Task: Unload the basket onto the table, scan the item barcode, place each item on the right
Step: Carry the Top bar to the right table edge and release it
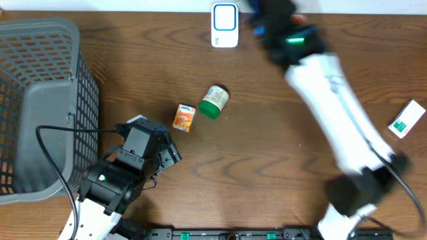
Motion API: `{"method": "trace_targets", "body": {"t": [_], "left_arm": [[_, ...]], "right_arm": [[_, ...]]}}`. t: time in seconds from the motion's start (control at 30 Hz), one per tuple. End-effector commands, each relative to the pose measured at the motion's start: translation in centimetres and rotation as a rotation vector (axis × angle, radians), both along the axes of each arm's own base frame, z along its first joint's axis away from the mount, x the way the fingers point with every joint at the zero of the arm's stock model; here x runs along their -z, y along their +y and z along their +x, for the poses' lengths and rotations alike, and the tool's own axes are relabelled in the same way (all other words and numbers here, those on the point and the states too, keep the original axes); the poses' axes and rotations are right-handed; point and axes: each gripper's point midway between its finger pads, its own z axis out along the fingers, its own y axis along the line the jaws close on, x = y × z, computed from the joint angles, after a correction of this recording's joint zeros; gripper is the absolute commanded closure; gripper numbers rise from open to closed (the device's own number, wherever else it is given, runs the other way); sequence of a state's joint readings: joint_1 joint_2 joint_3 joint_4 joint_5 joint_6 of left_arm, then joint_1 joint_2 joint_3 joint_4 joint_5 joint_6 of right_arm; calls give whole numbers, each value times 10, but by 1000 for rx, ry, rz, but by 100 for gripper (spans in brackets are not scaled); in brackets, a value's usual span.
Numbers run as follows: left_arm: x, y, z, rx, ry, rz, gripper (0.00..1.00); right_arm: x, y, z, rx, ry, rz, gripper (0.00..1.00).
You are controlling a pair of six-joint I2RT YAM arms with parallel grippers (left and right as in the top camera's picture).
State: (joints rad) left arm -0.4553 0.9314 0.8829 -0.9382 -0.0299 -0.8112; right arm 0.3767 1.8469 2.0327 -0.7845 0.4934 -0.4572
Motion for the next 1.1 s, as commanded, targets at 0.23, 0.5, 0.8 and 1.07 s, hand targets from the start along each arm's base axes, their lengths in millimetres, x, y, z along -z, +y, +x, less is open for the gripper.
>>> {"method": "trace_targets", "body": {"t": [0.23, 0.5, 0.8, 1.07], "left_arm": [[0, 3, 0, 1, -7, 16, 23], [0, 3, 0, 1, -7, 16, 23], [0, 3, 0, 0, -7, 16, 23], [0, 3, 0, 1, -7, 16, 23]], "right_arm": [[111, -184, -56, 618, 362, 386, 99], [184, -296, -91, 872, 385, 444, 99], [263, -382, -149, 1105, 392, 493, 99], [270, -419, -172, 1202, 379, 513, 60]]}}
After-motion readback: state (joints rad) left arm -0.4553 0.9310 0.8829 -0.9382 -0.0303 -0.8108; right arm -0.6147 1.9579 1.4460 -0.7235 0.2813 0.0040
